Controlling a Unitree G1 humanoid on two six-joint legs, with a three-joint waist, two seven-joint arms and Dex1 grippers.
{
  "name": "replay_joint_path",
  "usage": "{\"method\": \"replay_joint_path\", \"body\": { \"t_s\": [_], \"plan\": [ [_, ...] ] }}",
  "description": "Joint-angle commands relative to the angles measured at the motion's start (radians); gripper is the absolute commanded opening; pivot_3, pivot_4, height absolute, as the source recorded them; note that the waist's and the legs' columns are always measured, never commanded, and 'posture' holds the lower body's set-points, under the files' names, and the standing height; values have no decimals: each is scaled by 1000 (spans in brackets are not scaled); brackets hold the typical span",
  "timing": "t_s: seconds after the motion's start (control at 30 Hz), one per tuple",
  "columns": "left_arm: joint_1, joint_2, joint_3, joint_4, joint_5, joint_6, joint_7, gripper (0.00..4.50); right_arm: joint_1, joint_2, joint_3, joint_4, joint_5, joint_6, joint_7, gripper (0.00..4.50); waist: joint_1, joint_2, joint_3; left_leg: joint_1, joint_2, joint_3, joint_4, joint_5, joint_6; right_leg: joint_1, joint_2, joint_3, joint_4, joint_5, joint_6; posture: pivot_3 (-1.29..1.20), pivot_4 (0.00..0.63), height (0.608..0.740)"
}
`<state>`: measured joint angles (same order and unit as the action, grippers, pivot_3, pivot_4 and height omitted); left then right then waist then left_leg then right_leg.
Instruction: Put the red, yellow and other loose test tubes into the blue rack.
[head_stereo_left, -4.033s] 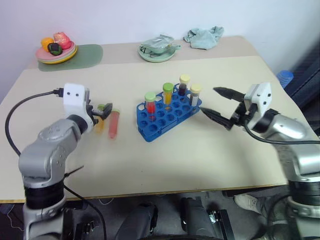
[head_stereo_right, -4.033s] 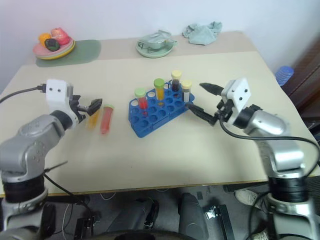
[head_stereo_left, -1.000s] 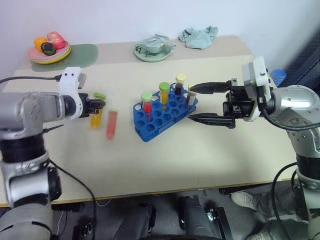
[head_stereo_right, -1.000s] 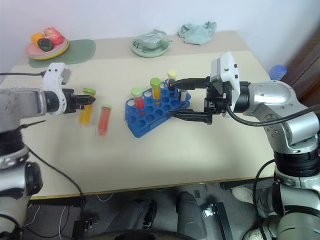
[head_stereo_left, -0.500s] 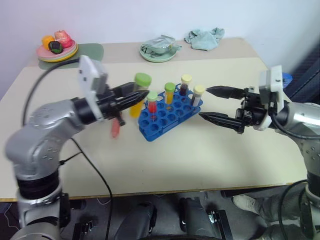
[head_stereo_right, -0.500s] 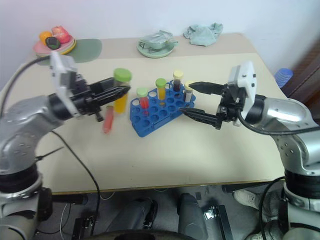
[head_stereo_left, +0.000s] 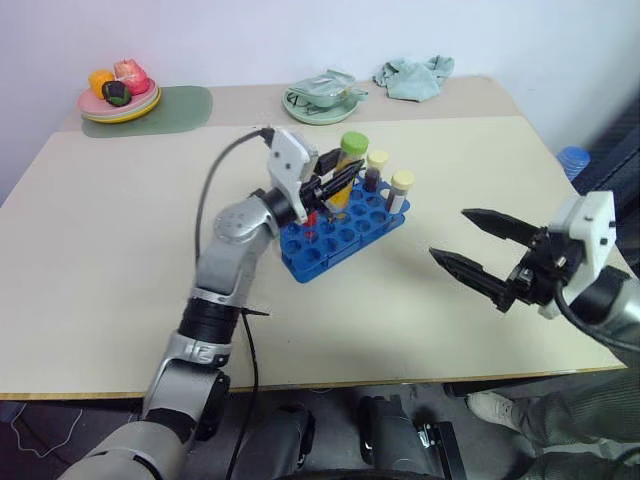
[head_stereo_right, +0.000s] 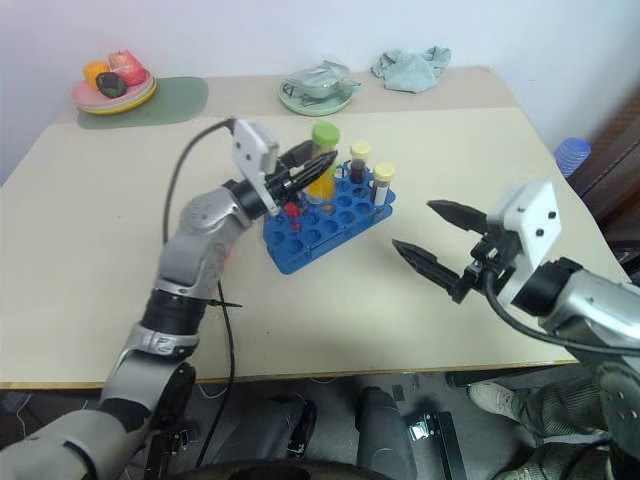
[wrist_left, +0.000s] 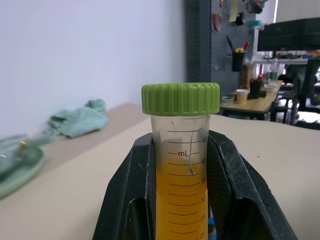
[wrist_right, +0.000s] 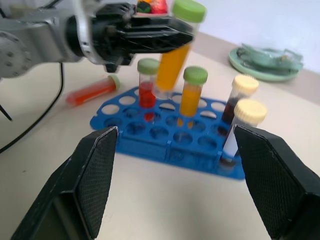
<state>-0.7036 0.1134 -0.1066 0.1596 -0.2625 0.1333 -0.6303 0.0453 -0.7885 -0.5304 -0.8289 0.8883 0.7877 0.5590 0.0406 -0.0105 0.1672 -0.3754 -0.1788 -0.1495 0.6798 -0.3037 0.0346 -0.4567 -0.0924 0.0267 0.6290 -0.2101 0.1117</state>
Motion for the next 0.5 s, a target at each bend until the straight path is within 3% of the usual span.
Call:
{"method": "replay_joint_path", "body": {
  "t_s": [0.03, 0.3, 0.5],
  "plan": [
    [-27, -15, -9, 9, 11, -43, -9, 754, 9, 4, -27, -58, 28, -13, -56, 3791, 0, 0, 0, 0, 0, 0, 0, 0, 0, 0, 0, 0, 0, 0, 0, 0, 150, 740],
    [-1, -81, -78, -10, 135, -64, 123, 754, -5, -15, 1, -85, 70, -13, -144, 3791, 3, 0, 0, 0, 0, 1, 1, -1, 1, 1, 0, 1, 0, 0, 1, 0, 150, 740],
    [14, -112, -99, 40, 157, -76, 134, 754, -33, -32, 27, -84, 96, -11, -184, 3791, 2, 0, 0, 0, 0, 1, 1, -1, 1, 1, 0, 1, 0, 0, 1, 0, 150, 740]
  ]
}}
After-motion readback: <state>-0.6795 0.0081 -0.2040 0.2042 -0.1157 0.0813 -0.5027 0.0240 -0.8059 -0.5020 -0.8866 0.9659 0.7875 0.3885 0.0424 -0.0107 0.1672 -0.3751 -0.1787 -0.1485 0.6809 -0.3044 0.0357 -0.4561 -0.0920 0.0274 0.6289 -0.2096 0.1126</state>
